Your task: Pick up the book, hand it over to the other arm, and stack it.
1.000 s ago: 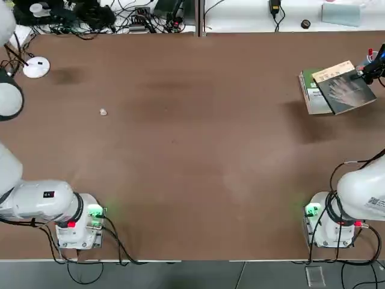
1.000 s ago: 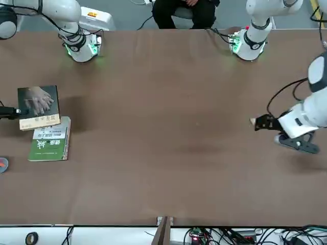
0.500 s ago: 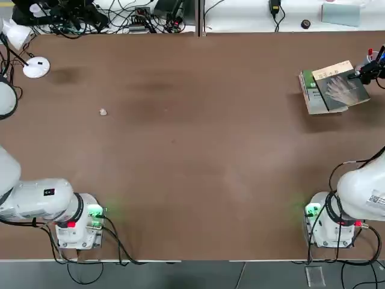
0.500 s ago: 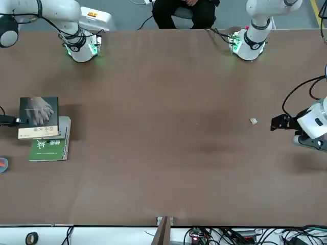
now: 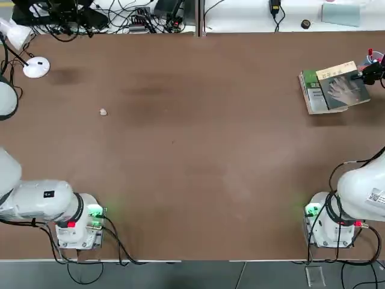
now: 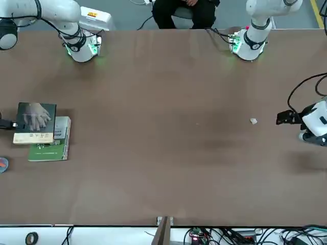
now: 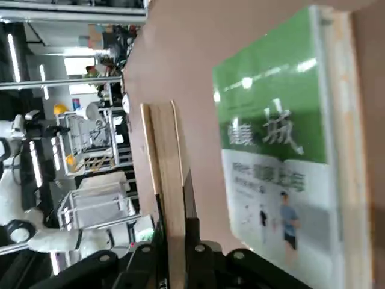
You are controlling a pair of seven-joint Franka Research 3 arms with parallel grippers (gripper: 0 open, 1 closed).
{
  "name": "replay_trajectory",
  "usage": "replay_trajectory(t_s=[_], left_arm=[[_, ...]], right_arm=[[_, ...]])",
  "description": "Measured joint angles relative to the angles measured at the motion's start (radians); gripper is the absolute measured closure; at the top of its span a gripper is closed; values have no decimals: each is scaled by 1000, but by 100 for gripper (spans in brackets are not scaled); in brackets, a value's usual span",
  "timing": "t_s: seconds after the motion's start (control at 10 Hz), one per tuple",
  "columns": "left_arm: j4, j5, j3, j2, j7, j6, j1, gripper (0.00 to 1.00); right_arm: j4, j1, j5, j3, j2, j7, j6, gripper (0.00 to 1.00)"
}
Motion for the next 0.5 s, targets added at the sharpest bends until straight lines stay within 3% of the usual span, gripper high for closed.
replay_trajectory(t_s=[0.2,0.5], left_arm=[[-19,0,49,-24,0,-5,-43,0],[-63,0,62,-70,0,-6,-52,0]], right_arm=[[6,1,0,2,2,-7,48,85],[10,1,0,2,5,-11,86,85]])
